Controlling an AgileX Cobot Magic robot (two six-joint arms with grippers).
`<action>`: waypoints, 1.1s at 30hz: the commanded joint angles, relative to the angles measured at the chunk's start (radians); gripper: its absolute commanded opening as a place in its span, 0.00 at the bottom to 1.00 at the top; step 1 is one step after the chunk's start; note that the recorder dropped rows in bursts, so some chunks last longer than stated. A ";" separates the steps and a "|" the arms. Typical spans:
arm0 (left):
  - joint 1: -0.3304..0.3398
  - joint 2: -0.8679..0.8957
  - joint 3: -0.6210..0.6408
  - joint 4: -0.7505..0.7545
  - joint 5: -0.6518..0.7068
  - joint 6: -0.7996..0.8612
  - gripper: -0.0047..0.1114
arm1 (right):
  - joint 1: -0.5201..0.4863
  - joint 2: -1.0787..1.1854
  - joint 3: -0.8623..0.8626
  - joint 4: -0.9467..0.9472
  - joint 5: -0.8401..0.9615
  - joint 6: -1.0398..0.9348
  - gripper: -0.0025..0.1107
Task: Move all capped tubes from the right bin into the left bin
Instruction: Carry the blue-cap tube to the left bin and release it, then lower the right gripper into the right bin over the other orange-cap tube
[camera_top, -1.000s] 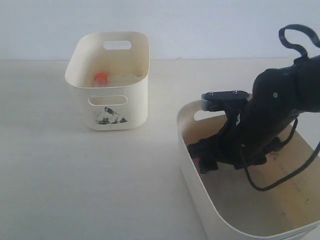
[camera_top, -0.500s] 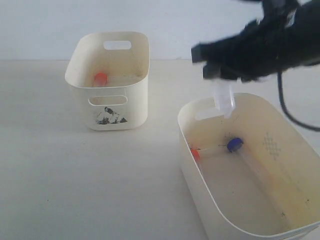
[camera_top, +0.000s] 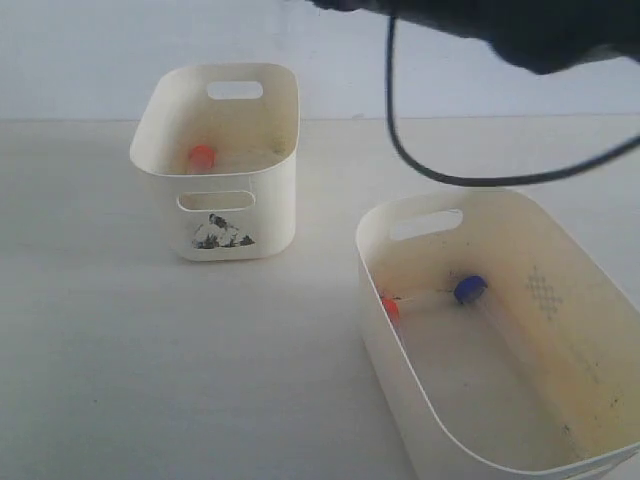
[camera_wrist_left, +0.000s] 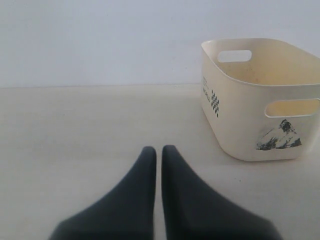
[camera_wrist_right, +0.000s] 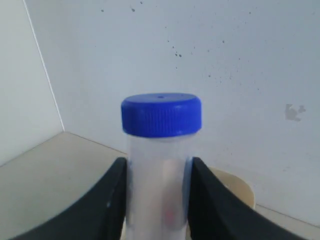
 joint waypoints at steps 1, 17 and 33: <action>0.002 -0.003 -0.003 0.002 -0.001 -0.007 0.08 | 0.002 0.189 -0.182 -0.001 0.077 0.007 0.46; 0.002 -0.003 -0.003 0.002 -0.001 -0.007 0.08 | -0.152 0.065 -0.397 -0.075 0.915 -0.022 0.02; 0.002 -0.003 -0.003 0.002 -0.001 -0.007 0.08 | -0.368 -0.216 -0.012 -0.050 1.313 -0.042 0.02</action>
